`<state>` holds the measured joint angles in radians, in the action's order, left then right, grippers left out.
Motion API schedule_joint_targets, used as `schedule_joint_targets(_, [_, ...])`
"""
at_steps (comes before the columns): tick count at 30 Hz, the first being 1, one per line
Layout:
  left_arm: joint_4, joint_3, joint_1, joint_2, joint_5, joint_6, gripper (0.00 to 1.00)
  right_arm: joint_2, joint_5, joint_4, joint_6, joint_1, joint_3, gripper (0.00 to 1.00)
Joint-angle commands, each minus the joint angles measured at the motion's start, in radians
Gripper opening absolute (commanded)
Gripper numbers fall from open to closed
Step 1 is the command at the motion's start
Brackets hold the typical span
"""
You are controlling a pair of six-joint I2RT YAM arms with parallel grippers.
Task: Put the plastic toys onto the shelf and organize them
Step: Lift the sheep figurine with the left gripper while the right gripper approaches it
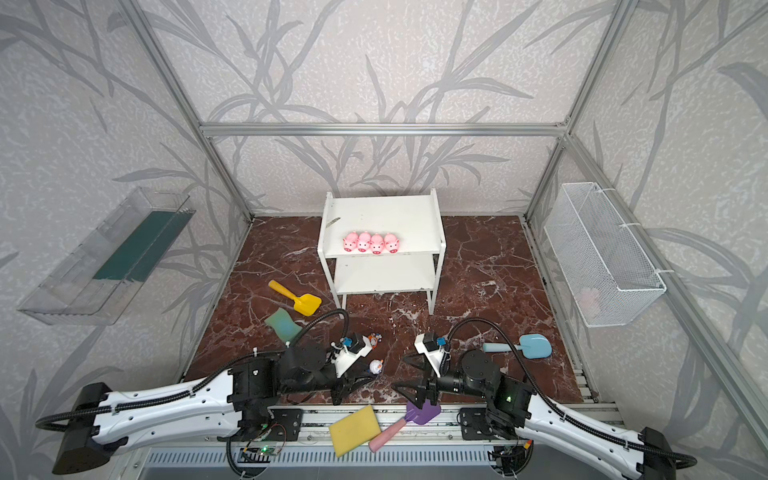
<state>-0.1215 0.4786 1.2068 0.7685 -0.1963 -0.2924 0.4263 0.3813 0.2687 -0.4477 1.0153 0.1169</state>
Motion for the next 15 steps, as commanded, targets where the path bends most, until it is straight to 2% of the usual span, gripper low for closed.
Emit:
schedule_joint_targets(1, [0.039, -0.027, -0.034, -0.048, -0.120, -0.024, 0.22, 0.066, 0.110, 0.166, 0.006, -0.033, 0.036, 0.84])
schedule_joint_targets(11, [0.121, -0.043, -0.074, -0.069, -0.249, -0.047, 0.18, 0.410, 0.219, 0.440, 0.006, -0.038, 0.150, 0.83])
schedule_joint_targets(15, [0.133, -0.043, -0.079, -0.082, -0.270, -0.055, 0.18, 0.507, 0.265, 0.509, -0.002, -0.044, 0.197, 0.77])
